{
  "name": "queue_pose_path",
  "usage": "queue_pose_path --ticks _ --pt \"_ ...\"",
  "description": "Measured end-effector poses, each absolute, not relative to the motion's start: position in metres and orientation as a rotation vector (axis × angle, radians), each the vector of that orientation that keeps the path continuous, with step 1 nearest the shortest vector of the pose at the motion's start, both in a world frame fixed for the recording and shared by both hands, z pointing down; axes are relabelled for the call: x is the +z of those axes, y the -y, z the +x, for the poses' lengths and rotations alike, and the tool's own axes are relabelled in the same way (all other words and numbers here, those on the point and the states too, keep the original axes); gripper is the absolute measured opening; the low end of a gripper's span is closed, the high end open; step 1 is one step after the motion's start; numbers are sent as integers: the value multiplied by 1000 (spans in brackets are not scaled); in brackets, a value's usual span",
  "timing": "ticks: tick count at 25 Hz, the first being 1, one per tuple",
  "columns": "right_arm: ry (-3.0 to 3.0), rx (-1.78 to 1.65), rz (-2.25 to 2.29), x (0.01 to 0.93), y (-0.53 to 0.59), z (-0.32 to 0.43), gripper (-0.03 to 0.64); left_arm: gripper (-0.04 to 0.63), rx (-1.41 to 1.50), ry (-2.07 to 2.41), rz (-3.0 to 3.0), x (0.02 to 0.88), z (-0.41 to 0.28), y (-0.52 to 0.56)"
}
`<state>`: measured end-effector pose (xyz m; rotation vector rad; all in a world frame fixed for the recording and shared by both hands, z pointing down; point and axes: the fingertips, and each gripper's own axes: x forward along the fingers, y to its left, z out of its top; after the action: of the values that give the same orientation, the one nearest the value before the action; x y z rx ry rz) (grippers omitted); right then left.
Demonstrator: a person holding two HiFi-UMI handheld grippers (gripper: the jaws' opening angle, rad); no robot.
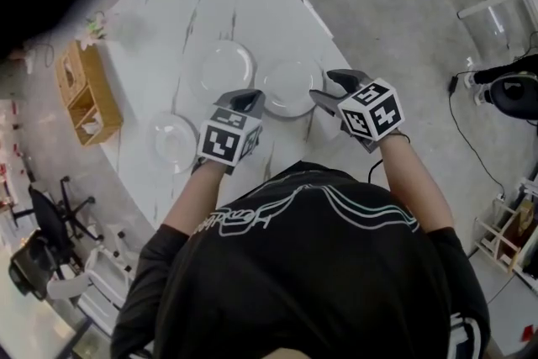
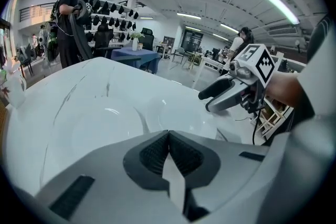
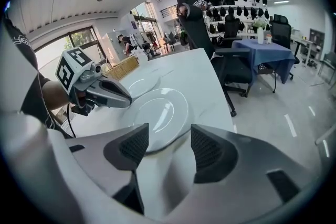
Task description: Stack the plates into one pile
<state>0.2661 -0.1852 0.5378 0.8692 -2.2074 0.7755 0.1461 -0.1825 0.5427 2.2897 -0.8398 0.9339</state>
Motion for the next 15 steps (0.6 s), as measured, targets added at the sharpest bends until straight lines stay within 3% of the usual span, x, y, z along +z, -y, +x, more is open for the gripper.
queue_pose_path --ticks 15 --pt "2227 827 850 536 189 264 254 23 989 844 2251 551 145 181"
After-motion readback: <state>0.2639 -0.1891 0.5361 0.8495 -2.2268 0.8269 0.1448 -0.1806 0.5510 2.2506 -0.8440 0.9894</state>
